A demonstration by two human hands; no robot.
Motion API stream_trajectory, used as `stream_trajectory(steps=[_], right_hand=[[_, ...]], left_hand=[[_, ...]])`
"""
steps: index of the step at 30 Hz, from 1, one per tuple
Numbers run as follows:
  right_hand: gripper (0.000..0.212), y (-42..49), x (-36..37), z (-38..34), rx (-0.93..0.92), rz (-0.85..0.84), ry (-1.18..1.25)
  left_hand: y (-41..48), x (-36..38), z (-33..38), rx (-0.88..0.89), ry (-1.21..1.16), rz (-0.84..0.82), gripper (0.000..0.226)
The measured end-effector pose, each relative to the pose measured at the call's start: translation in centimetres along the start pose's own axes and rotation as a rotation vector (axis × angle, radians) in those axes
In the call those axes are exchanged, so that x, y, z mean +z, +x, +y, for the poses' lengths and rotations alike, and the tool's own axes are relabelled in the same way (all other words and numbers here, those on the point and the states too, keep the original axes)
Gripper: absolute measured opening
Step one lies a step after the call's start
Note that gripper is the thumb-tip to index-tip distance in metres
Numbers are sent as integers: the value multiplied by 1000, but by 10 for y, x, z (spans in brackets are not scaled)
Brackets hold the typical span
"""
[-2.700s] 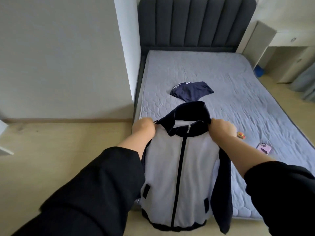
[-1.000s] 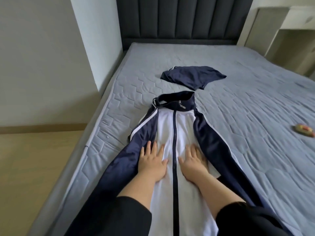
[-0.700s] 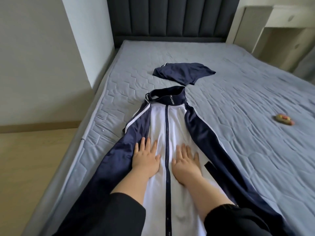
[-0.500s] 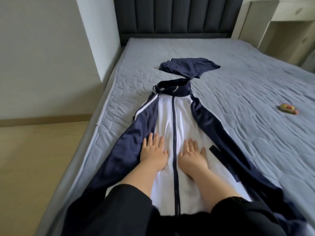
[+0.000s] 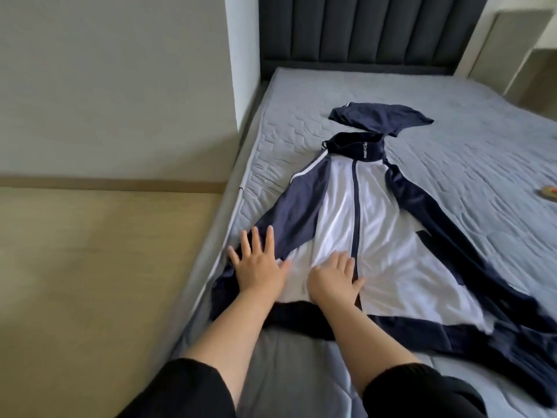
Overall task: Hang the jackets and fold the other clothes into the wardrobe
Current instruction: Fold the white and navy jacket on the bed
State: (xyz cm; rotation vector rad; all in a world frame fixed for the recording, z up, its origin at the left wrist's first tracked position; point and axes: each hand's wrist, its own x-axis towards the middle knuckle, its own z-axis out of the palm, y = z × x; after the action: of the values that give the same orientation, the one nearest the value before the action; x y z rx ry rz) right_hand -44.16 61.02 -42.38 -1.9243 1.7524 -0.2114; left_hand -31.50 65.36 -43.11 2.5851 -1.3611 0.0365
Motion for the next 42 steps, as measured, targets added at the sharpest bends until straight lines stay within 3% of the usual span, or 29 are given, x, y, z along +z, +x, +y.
stream_trajectory(steps=[3, 6, 8, 10, 11, 13, 16, 18, 19, 21, 24, 26, 30, 34, 37, 39, 42], right_hand=[[60, -1, 14, 7, -43, 71, -106], [61, 2, 14, 9, -30, 50, -131], [62, 3, 14, 8, -27, 37, -143], [62, 3, 14, 9, -26, 33, -155], [62, 4, 13, 9, -22, 29, -158], [62, 4, 13, 9, -9, 13, -162], [63, 4, 12, 7, -1, -2, -173], [63, 5, 10, 7, 3, -6, -180], [63, 5, 10, 7, 3, -7, -184], [62, 5, 10, 6, 4, -7, -190], [62, 5, 11, 5, 0, -8, -193], [62, 6, 10, 6, -7, -16, -189], [63, 9, 4, 11, -53, -59, -208], [60, 10, -18, 31, -223, -104, -222], [56, -1, -38, 55, -334, -140, -224], [59, -12, -50, 72, -334, -167, -149], [77, -28, -67, 95, -346, -299, -115]], left_hand=[[12, -18, -30, -99, -64, -132, 94], [29, -45, -57, -70, -307, -411, 68], [32, -60, -71, -19, -304, -642, 54], [31, -68, -82, -68, -333, -735, 42], [31, -72, -87, -110, -364, -655, 31], [32, -84, -96, -260, -390, -246, 12], [37, -102, -122, -477, -643, 477, 29], [48, -113, -145, -678, -1016, 709, 45], [54, -114, -157, -781, -1169, 723, 53], [60, -113, -168, -811, -1130, 550, 67], [55, -100, -146, -533, -832, 252, 71], [49, -88, -116, -382, -815, 74, 61], [33, -73, -46, -61, -708, -63, 32], [14, -60, 9, 136, -734, -313, 30], [0, -55, 36, 396, -387, -579, 20], [-7, -56, 45, 483, -52, -674, 58], [-18, -58, 50, 561, 196, -705, 114]])
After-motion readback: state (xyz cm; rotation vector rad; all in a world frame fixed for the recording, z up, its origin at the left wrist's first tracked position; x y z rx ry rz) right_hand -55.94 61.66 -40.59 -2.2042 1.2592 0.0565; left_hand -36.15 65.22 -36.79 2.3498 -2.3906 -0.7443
